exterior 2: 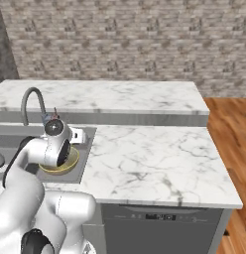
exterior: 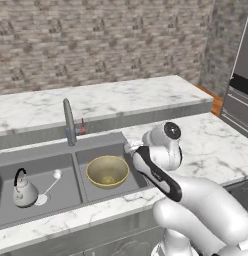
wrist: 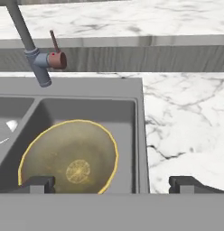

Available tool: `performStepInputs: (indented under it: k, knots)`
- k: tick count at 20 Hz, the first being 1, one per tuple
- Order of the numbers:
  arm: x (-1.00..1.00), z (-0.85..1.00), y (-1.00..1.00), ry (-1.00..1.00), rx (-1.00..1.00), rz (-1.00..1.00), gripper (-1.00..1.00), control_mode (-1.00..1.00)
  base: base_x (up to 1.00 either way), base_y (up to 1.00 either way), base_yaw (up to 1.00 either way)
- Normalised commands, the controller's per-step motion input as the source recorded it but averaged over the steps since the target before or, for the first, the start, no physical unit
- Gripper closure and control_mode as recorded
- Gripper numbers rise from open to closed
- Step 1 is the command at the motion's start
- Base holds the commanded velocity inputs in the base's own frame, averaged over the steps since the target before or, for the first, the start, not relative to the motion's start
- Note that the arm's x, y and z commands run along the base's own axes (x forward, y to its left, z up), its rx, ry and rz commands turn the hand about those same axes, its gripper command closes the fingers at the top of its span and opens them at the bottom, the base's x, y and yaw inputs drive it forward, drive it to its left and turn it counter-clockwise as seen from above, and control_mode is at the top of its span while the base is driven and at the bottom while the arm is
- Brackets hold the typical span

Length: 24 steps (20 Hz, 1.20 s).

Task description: Pick the kettle and bowl and place them in the sink. Then turn on the water.

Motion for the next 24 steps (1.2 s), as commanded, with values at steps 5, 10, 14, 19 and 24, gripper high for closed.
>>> performStepInputs:
  k: [5,10,14,19,24]
  knots:
    - [0.29,0.37,0.00,0.00,0.00,0.25,-1.00,-1.00,0.00,0.00,0.00]
    - [0.05,0.25,0.00,0.00,0.00,0.31,-1.00,-1.00,0.00,0.00,0.00]
    - [0.00,0.05,0.00,-0.01,0.01,0.30,-1.00,-1.00,0.00,0.00,0.00]
    - [-0.05,0.00,0.02,-0.10,0.06,0.21,-1.00,-1.00,0.00,0.00,0.00]
    - [-0.01,0.00,0.13,-0.22,0.10,0.11,-1.00,-1.00,0.00,0.00,0.00]
